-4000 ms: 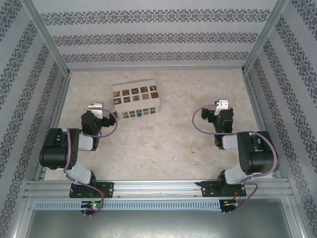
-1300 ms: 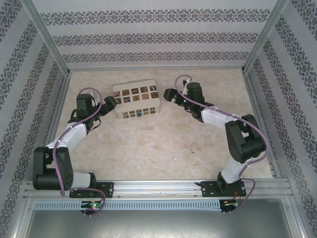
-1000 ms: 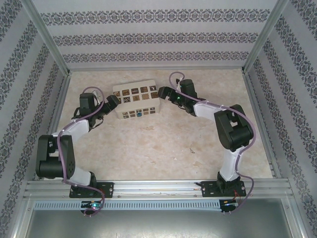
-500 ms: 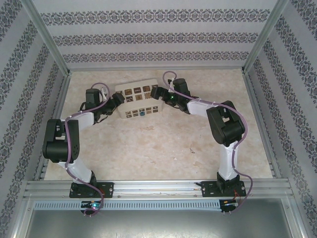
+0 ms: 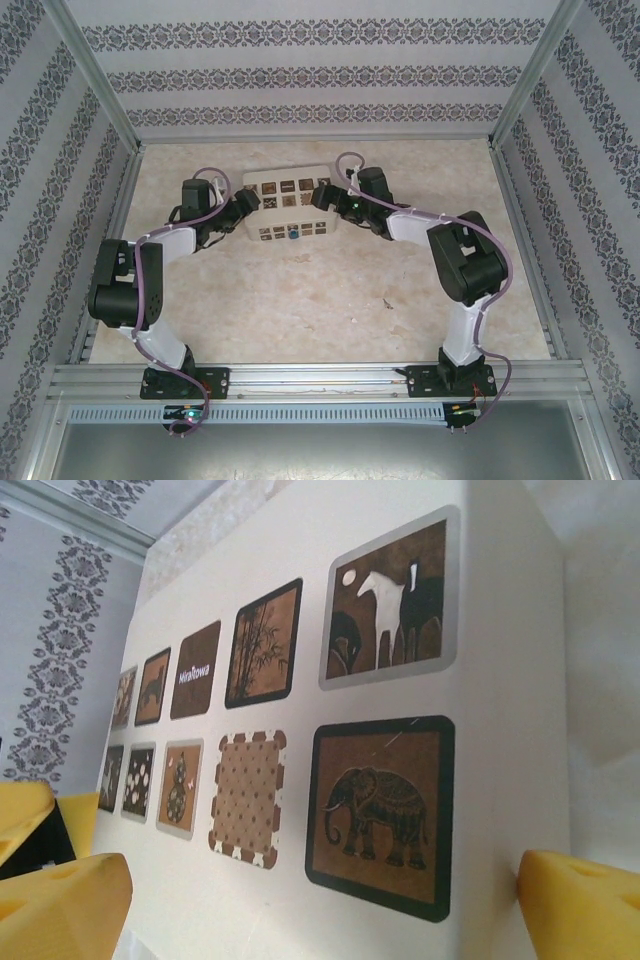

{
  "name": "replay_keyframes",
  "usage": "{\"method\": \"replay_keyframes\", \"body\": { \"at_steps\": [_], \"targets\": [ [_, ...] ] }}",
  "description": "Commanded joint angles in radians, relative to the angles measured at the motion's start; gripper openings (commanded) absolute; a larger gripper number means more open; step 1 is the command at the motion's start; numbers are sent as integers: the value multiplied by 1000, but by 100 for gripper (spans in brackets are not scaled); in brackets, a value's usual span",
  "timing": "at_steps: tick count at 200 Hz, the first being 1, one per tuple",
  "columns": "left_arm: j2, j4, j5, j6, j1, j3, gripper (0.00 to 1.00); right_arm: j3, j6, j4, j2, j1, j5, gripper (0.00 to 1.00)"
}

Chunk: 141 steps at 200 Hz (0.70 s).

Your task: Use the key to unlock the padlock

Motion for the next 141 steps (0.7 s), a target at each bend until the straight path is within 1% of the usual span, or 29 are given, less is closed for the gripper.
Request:
{"method": "replay_keyframes", "body": {
  "at_steps": [1,75,104,141],
  "targets": [
    [-47,32,74,-5,-56,-28,77,-58,-8,27,-78,54,-52,97],
    [-119,18,80,-8,-127,-115,77,-267,-3,11,-273,99,1,95],
    [-120,20,75,-12,-167,-126,77,-333,-8,-20,-351,122,36,93],
    [-105,-2,76,7,-190,-117,77,-401,-10,-55,-434,137,76,93]
  ]
}}
